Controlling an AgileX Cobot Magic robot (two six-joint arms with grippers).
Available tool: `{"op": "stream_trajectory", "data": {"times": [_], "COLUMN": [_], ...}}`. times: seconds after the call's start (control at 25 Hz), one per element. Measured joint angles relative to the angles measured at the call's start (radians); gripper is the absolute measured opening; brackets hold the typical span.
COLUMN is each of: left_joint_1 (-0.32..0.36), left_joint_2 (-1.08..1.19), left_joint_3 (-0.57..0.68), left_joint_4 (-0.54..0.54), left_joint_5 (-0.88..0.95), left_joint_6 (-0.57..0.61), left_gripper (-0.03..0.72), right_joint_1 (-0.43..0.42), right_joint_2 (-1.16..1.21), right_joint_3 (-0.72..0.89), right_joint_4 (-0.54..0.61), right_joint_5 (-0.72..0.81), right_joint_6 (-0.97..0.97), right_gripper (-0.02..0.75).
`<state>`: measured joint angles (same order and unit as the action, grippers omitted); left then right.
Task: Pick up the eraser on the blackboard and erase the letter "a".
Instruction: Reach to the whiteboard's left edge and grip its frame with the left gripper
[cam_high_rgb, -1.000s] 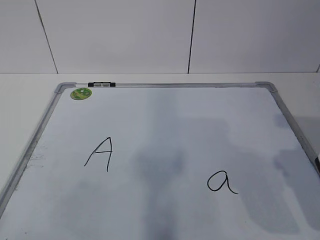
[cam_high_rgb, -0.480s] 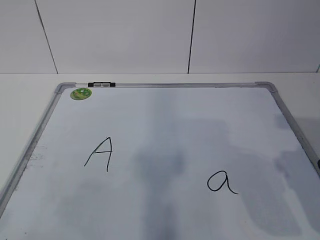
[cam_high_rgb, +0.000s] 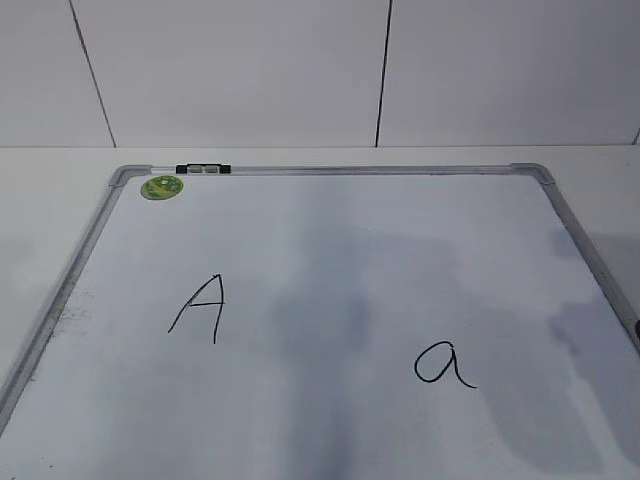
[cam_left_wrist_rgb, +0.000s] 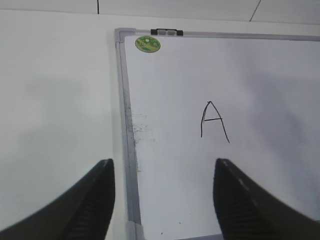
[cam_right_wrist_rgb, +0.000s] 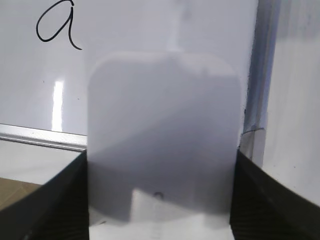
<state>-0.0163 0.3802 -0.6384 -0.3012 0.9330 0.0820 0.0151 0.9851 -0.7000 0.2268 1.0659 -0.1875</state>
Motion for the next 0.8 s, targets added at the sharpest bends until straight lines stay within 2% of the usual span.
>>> {"op": "stream_trajectory", "data": {"times": [0.28,0.4,0.56,0.8], "left_joint_1": [0.000,0.000,0.000,0.000], "left_joint_2": [0.294,0.409,0.556,0.764], "left_joint_3": [-0.083,-0.114,-0.142,-0.196], "left_joint_4": [0.000,0.000,0.000,0.006], "left_joint_5": [-0.008,-0.008,-0.008,-0.012], "left_joint_6": [0.000,0.000,0.005,0.028], "left_gripper": [0.465,0.491,0.475,0.507], "right_joint_1": [0.000,0.000,0.000,0.000], "right_joint_2": [0.000,0.000,0.000,0.000], "right_joint_3": [0.000,0.000,0.000,0.000], "right_joint_4": [0.004,0.004,0.004,0.007], "right_joint_5": [0.000,0.000,0.000,0.000], "right_joint_6": [0.000,0.000,0.000,-0.001], "right_gripper": [0.566,0.566,0.566,0.566]}}
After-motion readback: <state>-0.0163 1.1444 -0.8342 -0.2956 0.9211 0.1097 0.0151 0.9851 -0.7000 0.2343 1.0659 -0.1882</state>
